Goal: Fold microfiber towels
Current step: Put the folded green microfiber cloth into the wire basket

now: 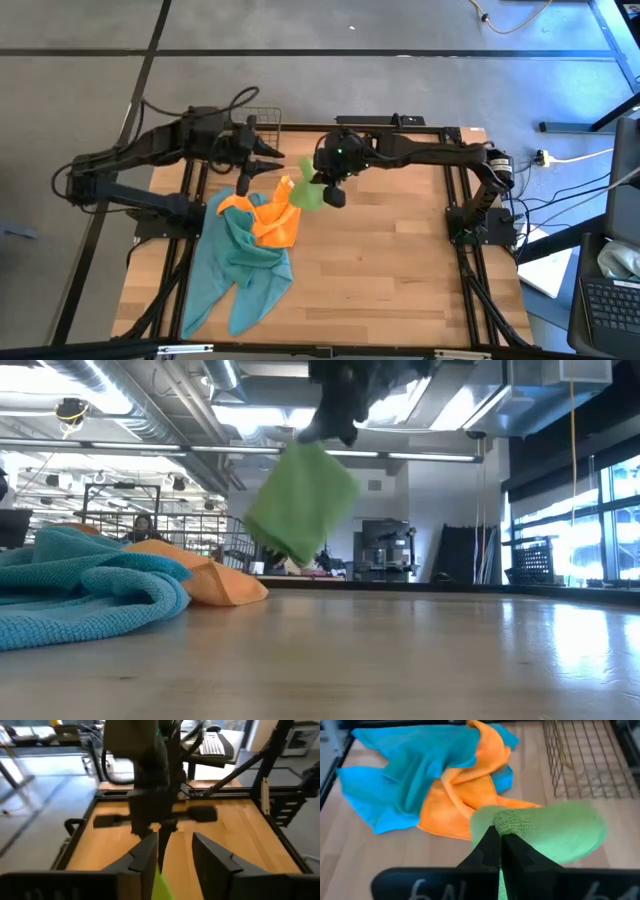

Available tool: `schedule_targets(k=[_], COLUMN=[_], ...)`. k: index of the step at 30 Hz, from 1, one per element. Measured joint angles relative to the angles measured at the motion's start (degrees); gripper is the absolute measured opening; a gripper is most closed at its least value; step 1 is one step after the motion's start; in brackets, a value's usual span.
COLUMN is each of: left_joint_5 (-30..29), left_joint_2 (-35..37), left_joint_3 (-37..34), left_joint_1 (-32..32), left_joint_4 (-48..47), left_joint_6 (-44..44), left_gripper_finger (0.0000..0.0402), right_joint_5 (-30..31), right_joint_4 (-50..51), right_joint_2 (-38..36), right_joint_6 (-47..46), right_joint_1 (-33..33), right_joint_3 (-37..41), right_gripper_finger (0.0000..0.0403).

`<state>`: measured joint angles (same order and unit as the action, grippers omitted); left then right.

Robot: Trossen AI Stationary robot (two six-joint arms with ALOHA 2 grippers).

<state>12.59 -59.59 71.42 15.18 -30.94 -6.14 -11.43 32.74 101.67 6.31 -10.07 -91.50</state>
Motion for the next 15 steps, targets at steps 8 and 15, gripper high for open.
schedule_targets(k=[8,15], left_joint_5=[10.43,17.05], left_joint_2=[-4.41,-9.38], left_joint_3=[0.00,0.00], left_joint_1=[6.11,6.29], left_joint_4=[7.24,9.16], left_joint_6=[1.34,-0.72], left_gripper_finger=[0.0164,0.0172], right_joint_5=[-0.71,-2.46], right_joint_4=[6.65,8.33], right_joint_2=[-0.04,-0.11], right_joint_6=[6.39,9.42], right_joint_1=[0.09,0.09], right_joint_3=[-7.42,-10.84], right_gripper_finger=[0.0002,0.0002])
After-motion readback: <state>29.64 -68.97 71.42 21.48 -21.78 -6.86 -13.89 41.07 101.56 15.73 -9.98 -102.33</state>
